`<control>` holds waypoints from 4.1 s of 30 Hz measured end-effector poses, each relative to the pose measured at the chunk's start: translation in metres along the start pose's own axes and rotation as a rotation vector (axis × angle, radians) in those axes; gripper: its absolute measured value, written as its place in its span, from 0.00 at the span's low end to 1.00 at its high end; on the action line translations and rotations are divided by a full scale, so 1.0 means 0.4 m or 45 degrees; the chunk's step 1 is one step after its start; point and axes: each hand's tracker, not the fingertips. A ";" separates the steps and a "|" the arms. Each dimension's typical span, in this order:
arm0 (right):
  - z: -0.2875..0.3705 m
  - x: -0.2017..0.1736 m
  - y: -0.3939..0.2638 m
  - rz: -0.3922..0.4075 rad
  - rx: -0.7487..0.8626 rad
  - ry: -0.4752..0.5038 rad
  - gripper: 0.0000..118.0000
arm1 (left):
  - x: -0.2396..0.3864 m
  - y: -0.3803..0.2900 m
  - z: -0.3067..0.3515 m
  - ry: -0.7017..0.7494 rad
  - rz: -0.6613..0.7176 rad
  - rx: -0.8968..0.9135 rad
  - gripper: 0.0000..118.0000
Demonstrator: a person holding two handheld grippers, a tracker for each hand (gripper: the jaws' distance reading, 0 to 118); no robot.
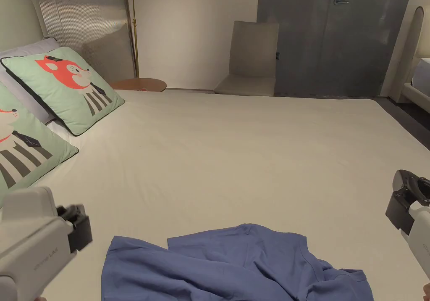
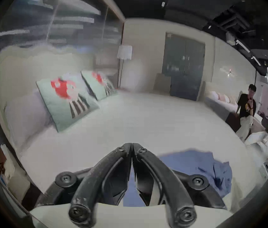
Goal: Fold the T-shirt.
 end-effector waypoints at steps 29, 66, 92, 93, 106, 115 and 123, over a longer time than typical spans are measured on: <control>-0.240 0.053 -0.345 0.067 -0.933 0.000 0.99 | 0.011 -0.277 -0.153 0.052 0.018 -0.584 0.02; 0.043 0.098 0.400 -0.179 0.084 0.130 0.08 | 0.076 0.368 0.106 -0.290 0.106 0.256 0.01; -0.556 0.169 0.475 -0.141 0.129 -0.036 0.08 | 0.325 0.767 -0.453 -0.423 0.145 0.424 0.01; -0.574 0.168 0.469 -0.134 0.125 -0.039 0.08 | 0.331 0.771 -0.472 -0.424 0.144 0.428 0.01; -0.612 0.161 0.335 -0.039 -0.028 0.001 0.08 | 0.311 0.652 -0.572 -0.399 0.163 0.347 0.01; -0.407 0.149 0.177 -0.021 -0.307 0.087 0.08 | 0.227 0.397 -0.430 -0.354 0.044 0.111 0.01; -0.175 0.157 0.029 -0.095 -0.522 0.068 0.08 | 0.116 0.145 -0.276 -0.276 0.091 -0.139 0.01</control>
